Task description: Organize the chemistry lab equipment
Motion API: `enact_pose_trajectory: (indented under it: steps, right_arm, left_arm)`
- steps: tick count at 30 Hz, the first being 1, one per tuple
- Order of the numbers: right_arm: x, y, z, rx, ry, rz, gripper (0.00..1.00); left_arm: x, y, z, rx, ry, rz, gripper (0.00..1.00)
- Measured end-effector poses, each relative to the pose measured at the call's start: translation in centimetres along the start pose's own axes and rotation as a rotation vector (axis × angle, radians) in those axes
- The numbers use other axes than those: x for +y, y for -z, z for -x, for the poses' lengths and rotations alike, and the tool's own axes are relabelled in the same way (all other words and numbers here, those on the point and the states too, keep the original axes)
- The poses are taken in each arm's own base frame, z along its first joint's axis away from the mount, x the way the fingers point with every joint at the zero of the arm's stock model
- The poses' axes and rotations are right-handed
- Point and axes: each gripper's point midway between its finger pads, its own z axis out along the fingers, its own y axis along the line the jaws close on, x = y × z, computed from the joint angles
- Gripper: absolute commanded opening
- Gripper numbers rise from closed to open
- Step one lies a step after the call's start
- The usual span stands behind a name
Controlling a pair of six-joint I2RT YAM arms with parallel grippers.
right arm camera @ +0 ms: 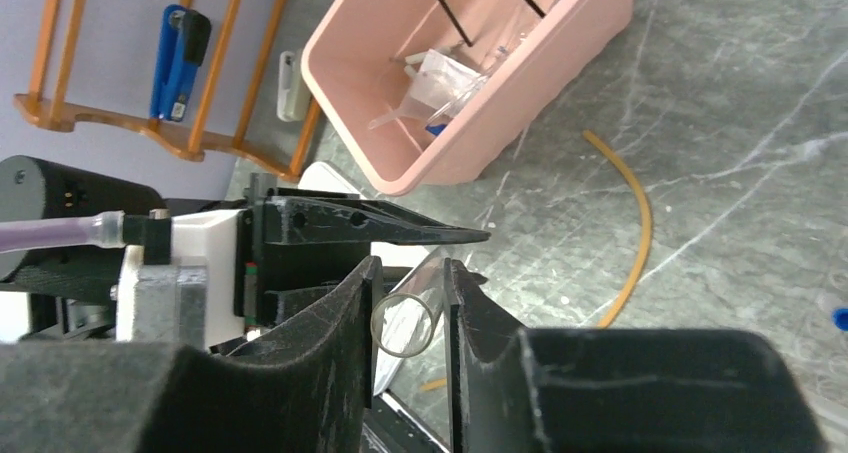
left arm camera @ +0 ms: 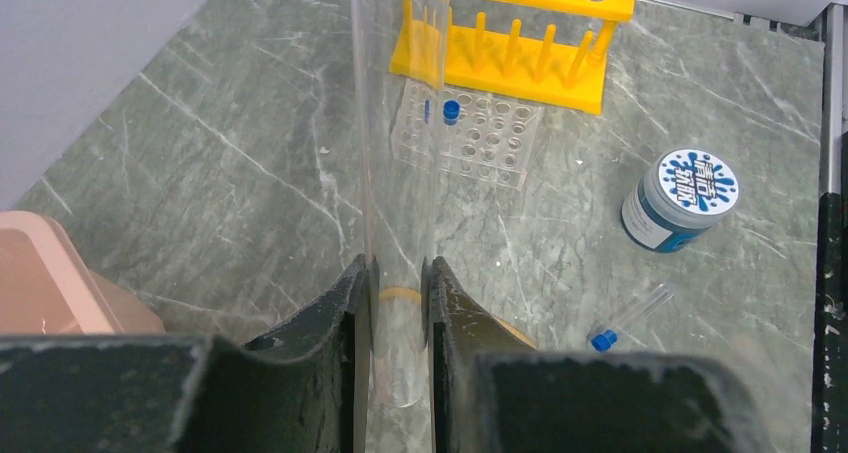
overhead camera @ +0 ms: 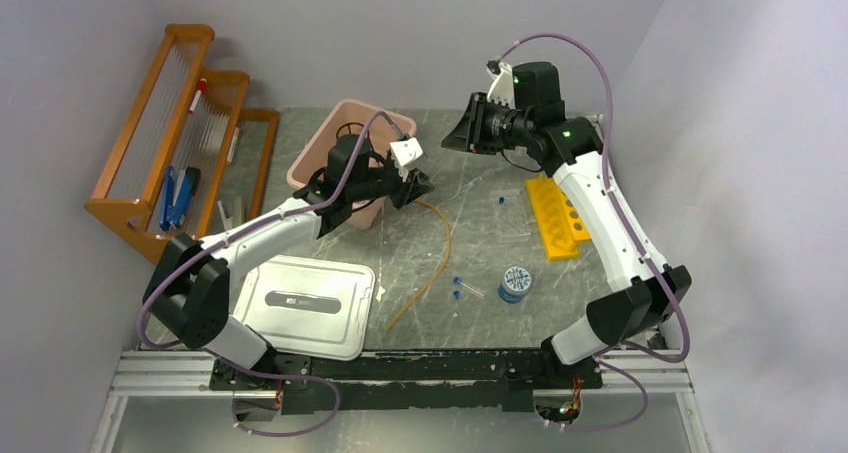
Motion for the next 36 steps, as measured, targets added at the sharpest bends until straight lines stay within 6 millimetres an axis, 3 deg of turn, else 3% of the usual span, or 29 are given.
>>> enact_pose_trajectory:
  steps: [4,8,10,14,17,22,24,27,31,36]
  right_arm:
    - [-0.7,0.2,-0.1,0.004,0.003,-0.036,0.15]
    - [-1.2,0.3,0.2,-0.005,0.000,-0.071,0.13]
    - [-1.5,0.5,0.7,-0.022,0.005,-0.097,0.12]
    - [-2.8,0.7,2.7,-0.070,0.045,-0.189,0.12]
    - [-5.1,0.8,4.4,-0.105,0.075,-0.295,0.11]
    - [-13.3,3.2,7.0,-0.157,0.062,-0.570,0.11]
    - [-16.8,5.1,7.7,-0.175,0.046,-0.691,0.10]
    - [-20.4,8.0,8.5,-0.211,0.035,-0.845,0.10]
    - [-23.7,10.3,8.6,-0.243,0.031,-0.999,0.10]
    - [-27.4,10.6,7.0,-0.228,0.011,-1.096,0.10]
  left_arm:
    - [0.1,0.0,0.1,-0.001,-0.006,0.002,0.33]
    - [0.9,0.0,0.1,0.010,0.019,0.055,0.75]
    - [1.5,0.2,0.2,0.017,0.037,0.090,0.83]
    - [2.3,0.8,0.7,0.014,0.089,0.152,0.84]
    - [2.4,1.6,1.5,0.004,0.127,0.180,0.84]
    - [1.6,3.4,3.8,-0.015,0.195,0.187,0.84]
    - [1.1,4.1,4.5,-0.024,0.212,0.177,0.84]
    - [0.3,5.0,5.0,-0.022,0.226,0.162,0.83]
    - [-0.2,5.7,5.1,-0.008,0.234,0.154,0.83]
    - [-0.4,5.9,4.7,0.008,0.242,0.154,0.82]
